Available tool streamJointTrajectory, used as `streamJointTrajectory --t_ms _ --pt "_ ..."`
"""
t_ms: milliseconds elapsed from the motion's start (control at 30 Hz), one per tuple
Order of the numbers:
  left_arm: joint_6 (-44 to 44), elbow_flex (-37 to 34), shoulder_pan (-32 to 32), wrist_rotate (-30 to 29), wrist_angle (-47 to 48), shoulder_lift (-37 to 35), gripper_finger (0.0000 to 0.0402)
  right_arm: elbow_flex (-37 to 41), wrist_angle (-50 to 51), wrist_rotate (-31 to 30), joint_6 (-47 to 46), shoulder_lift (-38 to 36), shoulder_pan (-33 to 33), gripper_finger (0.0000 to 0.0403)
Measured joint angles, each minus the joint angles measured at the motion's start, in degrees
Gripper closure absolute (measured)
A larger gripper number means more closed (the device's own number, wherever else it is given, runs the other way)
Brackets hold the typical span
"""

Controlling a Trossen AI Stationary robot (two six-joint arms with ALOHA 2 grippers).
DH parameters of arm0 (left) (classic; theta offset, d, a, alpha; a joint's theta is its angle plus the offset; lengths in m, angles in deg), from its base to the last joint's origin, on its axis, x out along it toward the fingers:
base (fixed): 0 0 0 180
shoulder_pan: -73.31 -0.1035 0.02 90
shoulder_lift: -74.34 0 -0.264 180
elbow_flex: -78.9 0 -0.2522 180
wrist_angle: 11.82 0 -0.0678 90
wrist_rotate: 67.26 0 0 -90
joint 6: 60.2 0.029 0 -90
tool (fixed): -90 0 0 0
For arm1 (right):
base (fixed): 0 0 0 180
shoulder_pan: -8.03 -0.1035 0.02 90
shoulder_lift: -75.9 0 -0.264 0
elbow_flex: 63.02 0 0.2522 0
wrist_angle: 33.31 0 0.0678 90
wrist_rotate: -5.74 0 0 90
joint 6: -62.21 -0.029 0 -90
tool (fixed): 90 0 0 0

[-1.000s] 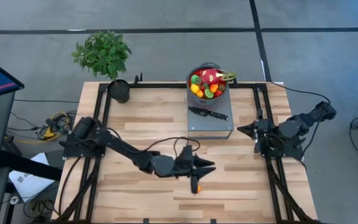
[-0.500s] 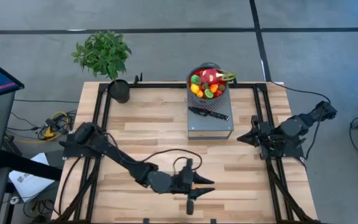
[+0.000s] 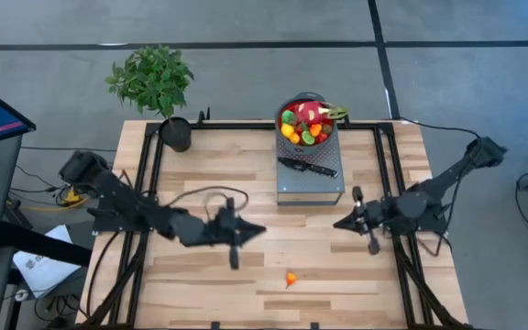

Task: Pick & Place Fruit
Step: Put the yellow pear into the red colander on the shelf

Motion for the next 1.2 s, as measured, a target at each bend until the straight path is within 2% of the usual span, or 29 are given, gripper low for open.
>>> streamJointTrajectory --t_ms 167,400,533,667,900,1067,1200 --pt "-0.47 -12.11 -3.37 1.86 -8.95 -7.32 0.0397 -1.61 -5.73 -2.21 -1.67 11.86 0.12 0.0403" --pt "-1.87 -19.70 -2.82 2.07 -11.09 -15.59 0.0399 -16.37 -0.35 -7.64 -2.83 29.63 -0.76 0.0403" --pt "-1.84 -22.24 -1.91 2.25 -11.15 -19.47 0.0398 -28.83 13.97 -10.42 -4.39 40.03 -1.59 0.0403" --pt "-1.81 -24.58 -1.77 2.27 -10.84 -22.44 0.0396 -40.57 28.97 -10.35 -11.61 49.47 -2.28 0.0403" --pt "-1.76 -25.82 -2.56 2.23 -11.10 -26.09 0.0396 -54.96 43.64 -7.67 -21.21 61.83 -4.19 0.0403" --pt "1.01 -26.06 -2.56 3.02 -11.00 -28.26 0.0396 -61.09 46.23 -0.94 -25.66 66.63 -3.87 0.0403" --pt "2.74 -26.06 -2.56 4.42 -10.93 -29.06 0.0396 -62.46 46.81 3.45 -29.47 69.62 -2.97 0.0403"
